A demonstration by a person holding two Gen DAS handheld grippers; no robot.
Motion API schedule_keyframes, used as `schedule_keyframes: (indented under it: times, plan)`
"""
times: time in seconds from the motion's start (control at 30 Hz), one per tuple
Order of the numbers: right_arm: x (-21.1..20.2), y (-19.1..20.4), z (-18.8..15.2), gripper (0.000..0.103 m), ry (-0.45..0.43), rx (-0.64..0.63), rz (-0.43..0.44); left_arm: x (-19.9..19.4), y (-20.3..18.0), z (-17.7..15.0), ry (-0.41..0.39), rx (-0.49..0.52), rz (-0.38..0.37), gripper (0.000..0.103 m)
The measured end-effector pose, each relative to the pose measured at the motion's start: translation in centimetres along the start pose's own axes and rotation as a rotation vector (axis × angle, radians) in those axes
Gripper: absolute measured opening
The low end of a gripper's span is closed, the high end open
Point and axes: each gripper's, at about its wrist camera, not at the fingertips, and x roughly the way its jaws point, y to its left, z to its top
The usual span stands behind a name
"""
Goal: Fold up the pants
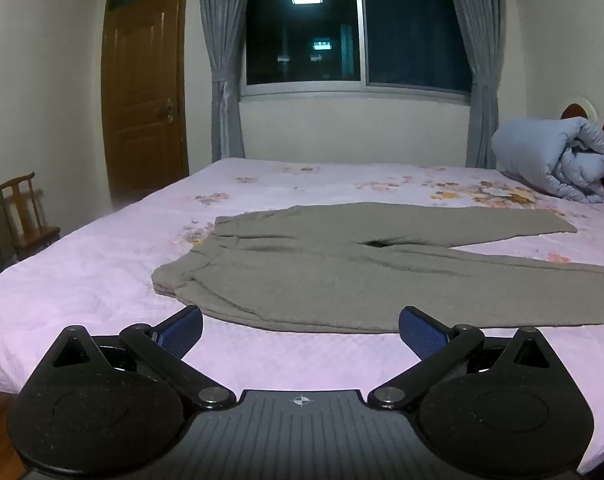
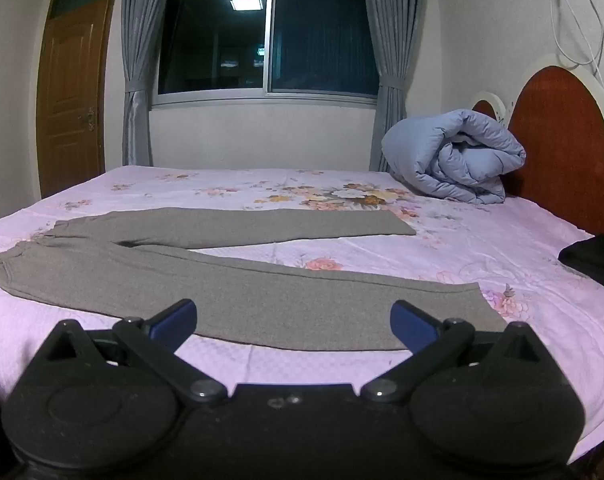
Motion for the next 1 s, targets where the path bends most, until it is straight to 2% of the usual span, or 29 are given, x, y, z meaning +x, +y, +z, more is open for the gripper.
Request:
schedule_keyframes:
  times: [1.0]
  plan:
    - [-0.2,0.1,0.1,0.097,-0.004,0.004,0.005,1.0,0.5,-0.2,0.044,-0.014,0.006,0.103]
